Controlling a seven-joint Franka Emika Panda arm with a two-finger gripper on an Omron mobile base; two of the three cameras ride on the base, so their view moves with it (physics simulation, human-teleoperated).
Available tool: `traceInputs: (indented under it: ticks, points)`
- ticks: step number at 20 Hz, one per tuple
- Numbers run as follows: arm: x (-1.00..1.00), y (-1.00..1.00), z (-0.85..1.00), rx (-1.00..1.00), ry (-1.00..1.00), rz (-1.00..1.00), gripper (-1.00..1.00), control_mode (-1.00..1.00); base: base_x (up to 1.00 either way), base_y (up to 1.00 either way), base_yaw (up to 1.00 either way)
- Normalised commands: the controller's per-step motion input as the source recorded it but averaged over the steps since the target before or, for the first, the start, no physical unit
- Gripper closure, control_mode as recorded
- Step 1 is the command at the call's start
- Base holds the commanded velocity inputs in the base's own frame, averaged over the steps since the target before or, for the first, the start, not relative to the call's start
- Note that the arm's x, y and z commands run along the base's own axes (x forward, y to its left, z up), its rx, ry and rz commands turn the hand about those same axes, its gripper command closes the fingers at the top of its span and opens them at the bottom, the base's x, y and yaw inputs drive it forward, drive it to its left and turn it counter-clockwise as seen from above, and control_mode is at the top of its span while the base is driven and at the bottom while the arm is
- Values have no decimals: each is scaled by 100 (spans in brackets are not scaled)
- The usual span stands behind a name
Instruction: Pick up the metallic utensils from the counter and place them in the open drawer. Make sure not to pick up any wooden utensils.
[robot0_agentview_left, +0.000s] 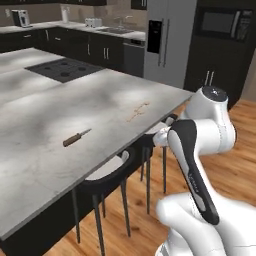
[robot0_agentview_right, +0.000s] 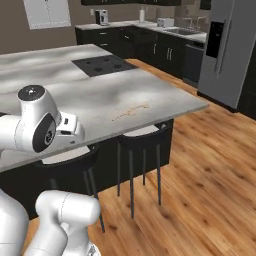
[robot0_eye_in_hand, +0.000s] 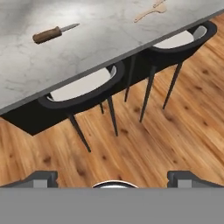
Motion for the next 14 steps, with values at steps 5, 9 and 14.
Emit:
traceInputs:
  ticks: [5,9,14]
  points:
    - [0,0,0,0,0,0,-100,100,7,81,18]
    - [0,0,0,0,0,0,-100,100,30,69,11]
    - [0,0,0,0,0,0,-100,100,39,97,-2]
